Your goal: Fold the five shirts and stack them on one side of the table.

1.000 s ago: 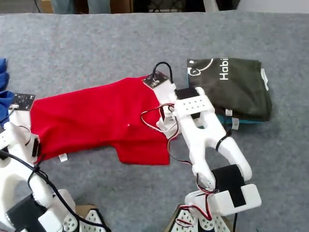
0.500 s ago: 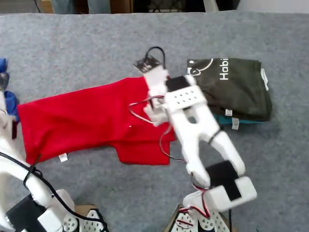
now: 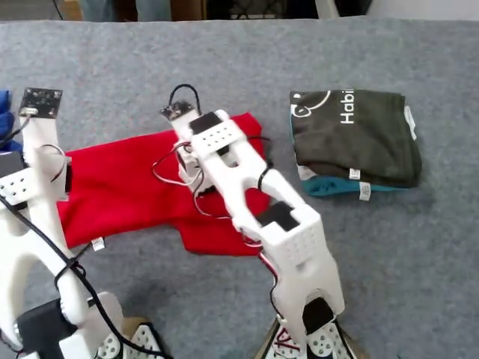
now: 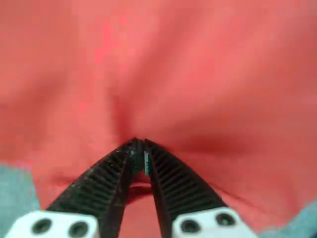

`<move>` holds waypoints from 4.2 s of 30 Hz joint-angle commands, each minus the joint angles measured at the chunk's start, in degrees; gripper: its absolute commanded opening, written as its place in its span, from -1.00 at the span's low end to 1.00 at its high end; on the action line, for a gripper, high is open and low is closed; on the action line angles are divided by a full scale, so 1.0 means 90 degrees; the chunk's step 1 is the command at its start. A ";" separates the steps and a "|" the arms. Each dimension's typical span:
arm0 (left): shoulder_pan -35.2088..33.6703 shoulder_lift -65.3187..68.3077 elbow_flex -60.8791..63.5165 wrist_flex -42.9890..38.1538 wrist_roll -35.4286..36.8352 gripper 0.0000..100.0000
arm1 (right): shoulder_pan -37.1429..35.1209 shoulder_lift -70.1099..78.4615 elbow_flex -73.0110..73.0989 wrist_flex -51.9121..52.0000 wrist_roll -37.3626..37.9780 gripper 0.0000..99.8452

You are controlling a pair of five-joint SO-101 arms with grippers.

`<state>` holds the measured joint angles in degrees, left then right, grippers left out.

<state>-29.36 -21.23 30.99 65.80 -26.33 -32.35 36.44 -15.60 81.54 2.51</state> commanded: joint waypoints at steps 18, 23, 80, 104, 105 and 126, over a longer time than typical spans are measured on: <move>-0.0581 -0.0195 0.0034 0.0352 -0.0274 -0.94 | -0.0205 -0.1607 0.1197 0.0068 -0.0049 -0.97; -0.0581 -0.0195 0.0054 0.0352 -0.0332 -0.94 | -0.0527 -0.2203 0.2447 -0.0518 -0.0020 -0.97; -0.0327 0.1856 -0.2476 0.0352 0.0313 -0.94 | 0.0879 -0.3394 0.0376 -0.0908 0.0742 -0.97; -0.0884 0.6896 -0.6549 0.0674 0.0274 -0.94 | 0.1875 0.3893 -0.7331 0.0371 0.0752 -0.97; -0.0884 0.6808 -0.6608 0.0801 0.0274 -0.94 | 0.1875 0.3971 -0.7653 0.0537 0.0762 -0.97; -0.2427 0.6476 -0.6706 0.0479 0.0274 -0.94 | 0.1866 0.2711 -0.8845 0.2178 0.0772 -0.97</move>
<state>-48.09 33.71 -27.12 72.66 -24.04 -15.74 66.15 -93.05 100.62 8.92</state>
